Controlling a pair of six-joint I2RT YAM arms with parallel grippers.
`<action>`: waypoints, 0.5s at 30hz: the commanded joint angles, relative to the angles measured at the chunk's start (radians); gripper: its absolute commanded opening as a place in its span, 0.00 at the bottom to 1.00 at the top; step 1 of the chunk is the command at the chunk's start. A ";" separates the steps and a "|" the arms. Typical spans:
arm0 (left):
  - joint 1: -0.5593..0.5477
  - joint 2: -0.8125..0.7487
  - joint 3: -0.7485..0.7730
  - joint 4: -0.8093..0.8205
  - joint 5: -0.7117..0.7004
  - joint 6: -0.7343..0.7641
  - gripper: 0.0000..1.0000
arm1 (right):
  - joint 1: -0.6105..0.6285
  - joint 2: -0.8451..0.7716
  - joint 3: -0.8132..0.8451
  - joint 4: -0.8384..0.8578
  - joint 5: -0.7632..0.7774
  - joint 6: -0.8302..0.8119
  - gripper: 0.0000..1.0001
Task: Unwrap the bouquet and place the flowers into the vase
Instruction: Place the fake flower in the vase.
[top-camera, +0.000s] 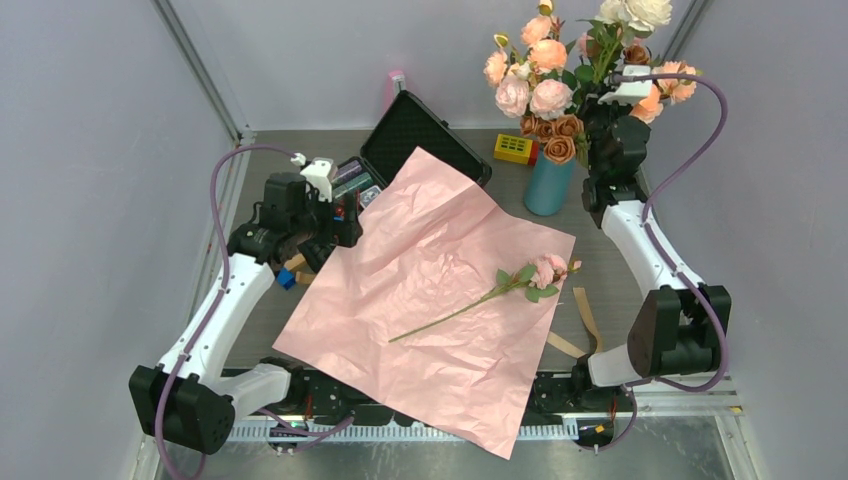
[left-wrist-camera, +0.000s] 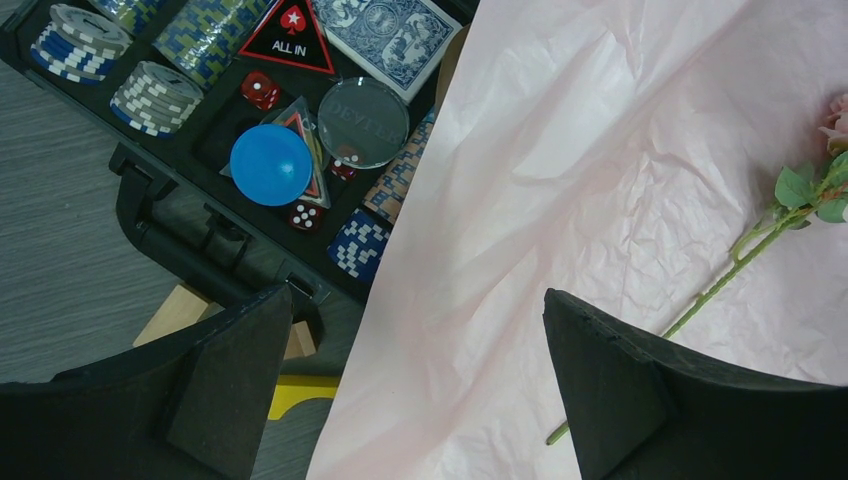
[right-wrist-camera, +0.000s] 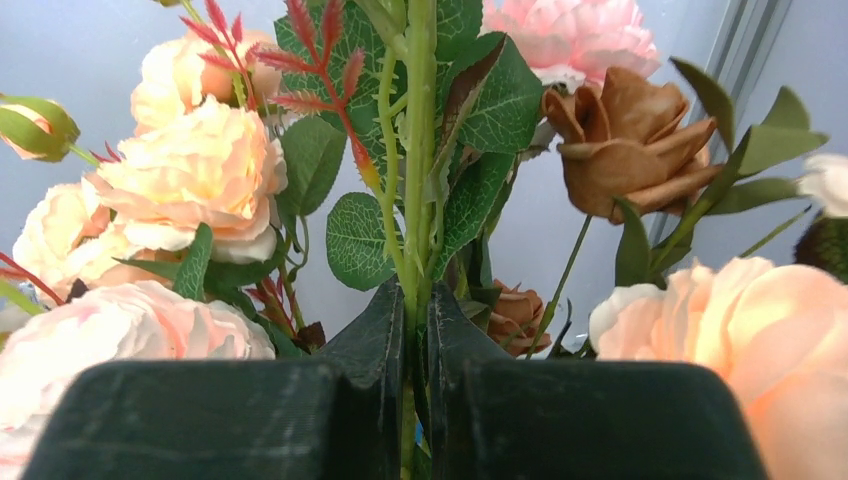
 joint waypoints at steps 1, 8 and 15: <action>0.006 -0.026 -0.001 0.013 0.022 0.003 1.00 | 0.005 0.007 -0.014 0.009 -0.010 0.039 0.00; 0.006 -0.023 -0.002 0.013 0.033 0.002 1.00 | 0.008 0.017 -0.048 -0.001 -0.009 0.058 0.00; 0.006 -0.020 -0.001 0.013 0.044 0.000 1.00 | 0.014 0.011 -0.089 -0.006 0.008 0.077 0.00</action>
